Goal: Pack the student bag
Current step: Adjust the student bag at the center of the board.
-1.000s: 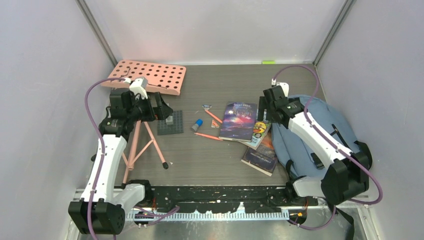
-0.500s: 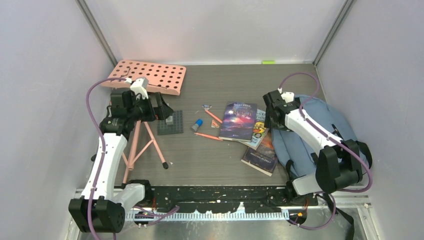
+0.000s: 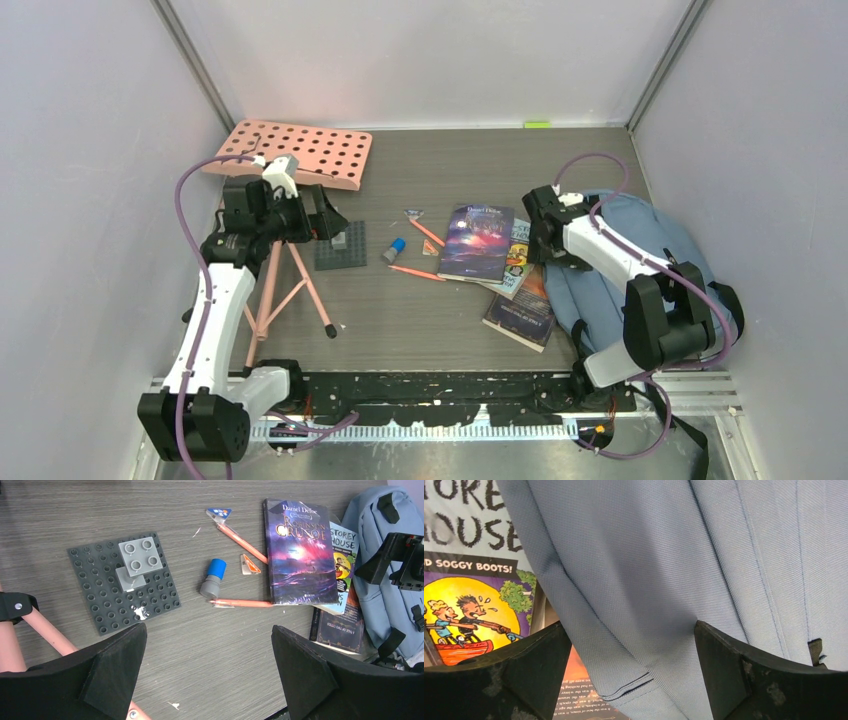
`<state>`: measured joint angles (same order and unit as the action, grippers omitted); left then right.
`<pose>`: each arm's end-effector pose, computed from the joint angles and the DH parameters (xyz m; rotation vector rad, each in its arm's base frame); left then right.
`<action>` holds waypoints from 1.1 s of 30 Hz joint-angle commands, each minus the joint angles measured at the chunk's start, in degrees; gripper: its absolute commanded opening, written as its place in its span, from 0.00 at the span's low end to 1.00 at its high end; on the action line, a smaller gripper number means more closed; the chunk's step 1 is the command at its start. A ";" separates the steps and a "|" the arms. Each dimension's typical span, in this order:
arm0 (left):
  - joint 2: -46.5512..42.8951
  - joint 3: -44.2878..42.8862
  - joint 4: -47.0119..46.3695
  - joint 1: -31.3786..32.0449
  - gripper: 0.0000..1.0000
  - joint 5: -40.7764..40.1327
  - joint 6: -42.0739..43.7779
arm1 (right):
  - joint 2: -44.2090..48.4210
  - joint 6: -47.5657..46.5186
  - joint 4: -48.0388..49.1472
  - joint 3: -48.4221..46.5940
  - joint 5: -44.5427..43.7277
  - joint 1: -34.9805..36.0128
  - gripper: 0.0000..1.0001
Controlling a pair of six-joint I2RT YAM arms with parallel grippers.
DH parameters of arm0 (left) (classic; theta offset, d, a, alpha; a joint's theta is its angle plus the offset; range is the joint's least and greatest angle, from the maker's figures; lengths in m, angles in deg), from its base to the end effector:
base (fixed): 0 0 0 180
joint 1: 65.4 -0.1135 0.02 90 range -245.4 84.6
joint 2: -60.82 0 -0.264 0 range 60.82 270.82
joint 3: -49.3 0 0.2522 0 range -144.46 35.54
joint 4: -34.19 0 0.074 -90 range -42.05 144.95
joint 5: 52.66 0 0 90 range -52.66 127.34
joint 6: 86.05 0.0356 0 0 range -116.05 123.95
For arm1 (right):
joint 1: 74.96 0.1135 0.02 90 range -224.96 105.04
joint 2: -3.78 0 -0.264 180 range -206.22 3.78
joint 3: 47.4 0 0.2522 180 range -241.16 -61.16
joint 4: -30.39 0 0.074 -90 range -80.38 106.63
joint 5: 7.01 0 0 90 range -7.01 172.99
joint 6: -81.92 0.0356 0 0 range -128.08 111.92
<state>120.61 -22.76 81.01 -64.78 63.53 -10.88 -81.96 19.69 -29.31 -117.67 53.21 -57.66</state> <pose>0.2207 -0.0181 0.3352 -0.0051 2.1751 -0.6502 0.2633 0.0635 0.2081 0.3344 2.6411 -0.5207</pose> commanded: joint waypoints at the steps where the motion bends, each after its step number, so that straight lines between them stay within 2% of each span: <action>1: 0.14 -0.13 -1.25 -0.36 0.99 1.42 -0.38 | -0.29 1.98 0.44 -0.20 -4.19 -0.74 0.94; 4: 0.30 -0.14 -1.16 -0.36 0.99 1.43 -0.42 | -1.32 1.65 1.84 0.79 -2.59 -1.98 0.87; 6: 0.33 -0.11 -1.15 -0.36 0.99 1.41 -0.46 | -1.59 1.21 2.95 1.54 -0.92 -3.05 0.72; 8: 0.43 -0.10 -1.11 -0.36 0.99 1.42 -0.46 | -1.10 0.96 3.41 1.80 -0.50 -3.44 0.45; 10: 0.59 -0.05 -1.20 -0.36 0.99 1.47 -0.46 | 0.48 0.67 3.23 1.54 -0.55 -3.50 0.23; 11: 0.64 -0.04 -1.16 -0.36 0.99 1.49 -0.54 | 1.36 0.57 2.72 1.34 -1.05 -3.50 0.18; 12: 0.68 -0.05 -1.15 -0.36 0.99 1.50 -0.55 | 3.16 0.51 2.40 0.88 -1.50 -3.50 0.08; 13: 0.83 -0.09 -1.11 -0.36 0.99 1.52 -0.55 | 4.19 0.42 1.67 0.62 -2.47 -3.50 0.04; 16: 0.87 -0.11 -1.07 -0.36 0.99 1.49 -0.55 | 10.09 -0.04 0.18 -1.08 -5.38 -3.50 0.01; 24: 1.09 -0.10 -1.20 -0.36 0.99 2.25 -0.68 | 22.68 -1.58 0.34 -6.39 -12.56 -3.50 0.01; 27: 0.79 0.03 -1.78 -0.36 0.99 3.98 -0.73 | 27.40 -3.94 3.20 -8.58 -10.55 -3.19 0.01; 30: 0.02 0.43 -3.03 -0.36 0.99 6.41 -0.94 | 33.46 -8.92 10.11 -8.71 -3.39 -3.07 0.01; 33: -1.11 0.85 -4.45 -0.32 0.99 8.43 -1.13 | 35.99 -10.71 9.34 -14.15 0.14 -3.06 0.01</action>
<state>121.53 -22.45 80.55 -64.78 67.34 -11.15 -50.13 13.61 -28.39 -123.02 49.32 -60.94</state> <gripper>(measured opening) 0.986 0.070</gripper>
